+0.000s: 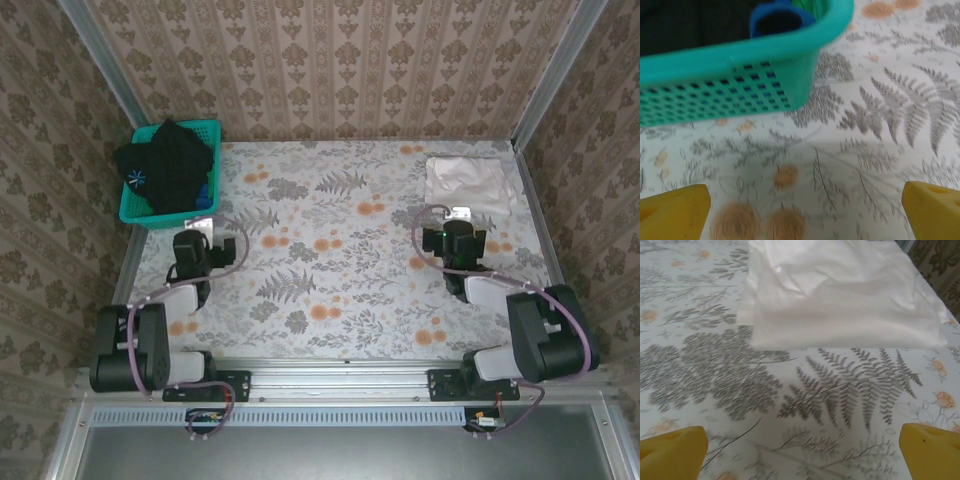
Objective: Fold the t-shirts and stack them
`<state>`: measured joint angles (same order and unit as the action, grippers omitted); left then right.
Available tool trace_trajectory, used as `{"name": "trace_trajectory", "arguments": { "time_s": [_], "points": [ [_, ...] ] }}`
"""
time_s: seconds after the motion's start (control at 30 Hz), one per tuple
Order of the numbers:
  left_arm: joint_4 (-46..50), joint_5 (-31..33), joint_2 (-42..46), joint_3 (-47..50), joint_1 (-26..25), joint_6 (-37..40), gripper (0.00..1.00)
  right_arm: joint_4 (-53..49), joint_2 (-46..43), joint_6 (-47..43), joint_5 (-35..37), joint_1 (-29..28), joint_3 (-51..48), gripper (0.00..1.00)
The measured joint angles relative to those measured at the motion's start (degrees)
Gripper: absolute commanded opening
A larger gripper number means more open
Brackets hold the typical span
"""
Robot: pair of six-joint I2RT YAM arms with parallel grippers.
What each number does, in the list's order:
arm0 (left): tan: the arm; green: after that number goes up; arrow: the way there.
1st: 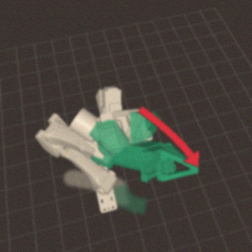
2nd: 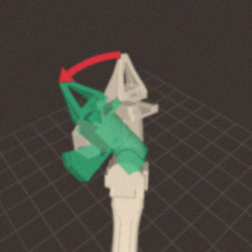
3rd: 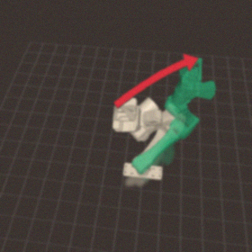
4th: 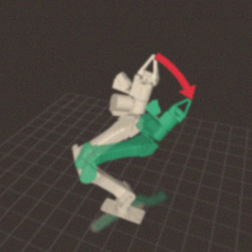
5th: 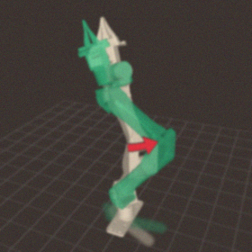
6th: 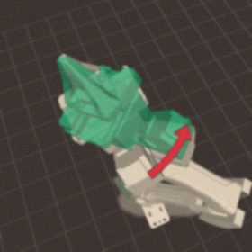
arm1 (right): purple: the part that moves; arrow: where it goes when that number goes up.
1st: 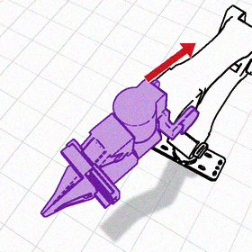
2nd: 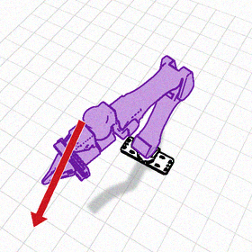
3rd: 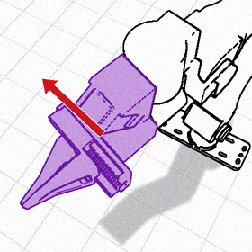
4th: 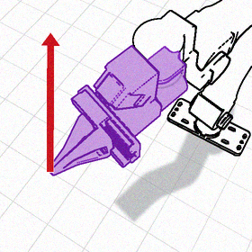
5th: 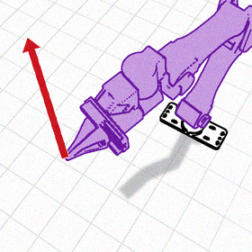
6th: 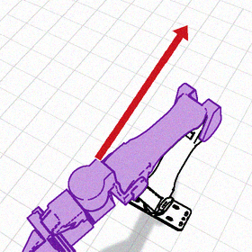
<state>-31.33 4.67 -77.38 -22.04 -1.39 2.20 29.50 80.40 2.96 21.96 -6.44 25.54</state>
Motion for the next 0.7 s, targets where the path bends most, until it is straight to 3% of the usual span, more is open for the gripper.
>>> {"name": "trace_trajectory", "arguments": {
  "time_s": [0.13, 0.43, 0.7],
  "points": [
    [-15.89, -1.42, -9.73, 1.79, 0.46, 0.04, 1.0, 7.91, 4.52, 0.04, -3.08, 2.32, -0.09, 1.0],
    [-18.34, -0.33, -11.13, 0.59, 0.35, 0.0, 1.0, 17.4, 6.51, 0.26, -7.32, 3.82, -1.97, 1.0],
    [-18.38, -0.13, -11.13, 0.46, 0.35, 0.0, 1.0, 18.62, 6.78, 0.26, -7.45, 3.82, -3.13, 1.0]
  ]
}}
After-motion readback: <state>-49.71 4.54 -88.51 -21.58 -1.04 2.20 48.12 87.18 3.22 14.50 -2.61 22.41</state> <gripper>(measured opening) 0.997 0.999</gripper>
